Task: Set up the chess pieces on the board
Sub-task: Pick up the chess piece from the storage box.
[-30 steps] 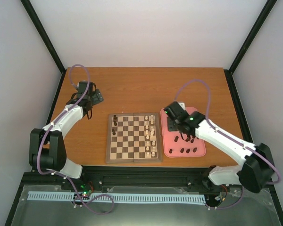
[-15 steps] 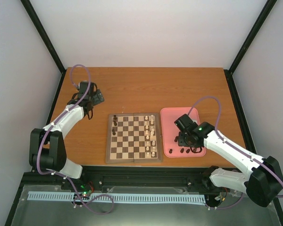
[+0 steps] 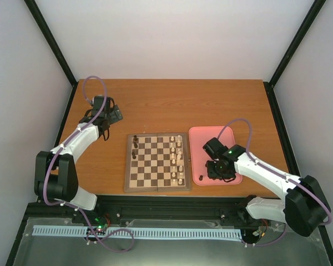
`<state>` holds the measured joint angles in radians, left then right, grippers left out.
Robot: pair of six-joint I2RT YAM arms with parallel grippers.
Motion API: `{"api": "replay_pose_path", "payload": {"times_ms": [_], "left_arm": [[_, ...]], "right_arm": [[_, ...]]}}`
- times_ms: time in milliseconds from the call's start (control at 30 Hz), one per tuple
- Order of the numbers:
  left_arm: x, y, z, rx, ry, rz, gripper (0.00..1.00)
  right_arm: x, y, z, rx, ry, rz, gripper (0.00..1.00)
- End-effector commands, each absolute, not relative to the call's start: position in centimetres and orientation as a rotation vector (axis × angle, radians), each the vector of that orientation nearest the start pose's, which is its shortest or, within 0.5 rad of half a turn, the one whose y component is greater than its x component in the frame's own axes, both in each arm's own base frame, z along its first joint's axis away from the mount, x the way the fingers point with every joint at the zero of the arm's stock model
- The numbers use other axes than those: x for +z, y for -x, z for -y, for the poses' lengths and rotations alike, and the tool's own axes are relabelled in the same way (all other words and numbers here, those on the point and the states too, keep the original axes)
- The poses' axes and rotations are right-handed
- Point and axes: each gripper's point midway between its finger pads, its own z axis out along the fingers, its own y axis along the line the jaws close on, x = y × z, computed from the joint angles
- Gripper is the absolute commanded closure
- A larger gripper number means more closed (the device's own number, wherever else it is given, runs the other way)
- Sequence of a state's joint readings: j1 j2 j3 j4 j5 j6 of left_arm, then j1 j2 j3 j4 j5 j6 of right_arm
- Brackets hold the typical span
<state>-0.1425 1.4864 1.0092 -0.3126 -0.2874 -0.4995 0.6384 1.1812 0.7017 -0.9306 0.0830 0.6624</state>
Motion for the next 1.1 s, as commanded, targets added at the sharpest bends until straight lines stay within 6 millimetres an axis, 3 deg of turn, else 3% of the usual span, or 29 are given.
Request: {"api": "replay_pose_path", "payload": {"times_ms": [0,400,667,1067], "left_arm": [[16.2,-42.1,1.2,0.016,0.53,-2.224,0.0],[15.9,-42.3,1.4,0.016,0.528,-2.232,0.0],[15.8,-42.4,1.3,0.019,0.529,-2.231,0.0],[15.9,-42.2,1.2,0.023,0.53,-2.23,0.0]], "right_arm": [[4.8,-16.9,-11.3,0.054,-0.006,-2.994,0.61],[4.0,-17.2,-11.4,0.029,0.01,-3.008,0.63],[3.6,-17.2,-11.4,0.015,0.014,-3.019,0.73],[3.5,-16.9,-11.3,0.003,0.009,-3.03,0.75]]}}
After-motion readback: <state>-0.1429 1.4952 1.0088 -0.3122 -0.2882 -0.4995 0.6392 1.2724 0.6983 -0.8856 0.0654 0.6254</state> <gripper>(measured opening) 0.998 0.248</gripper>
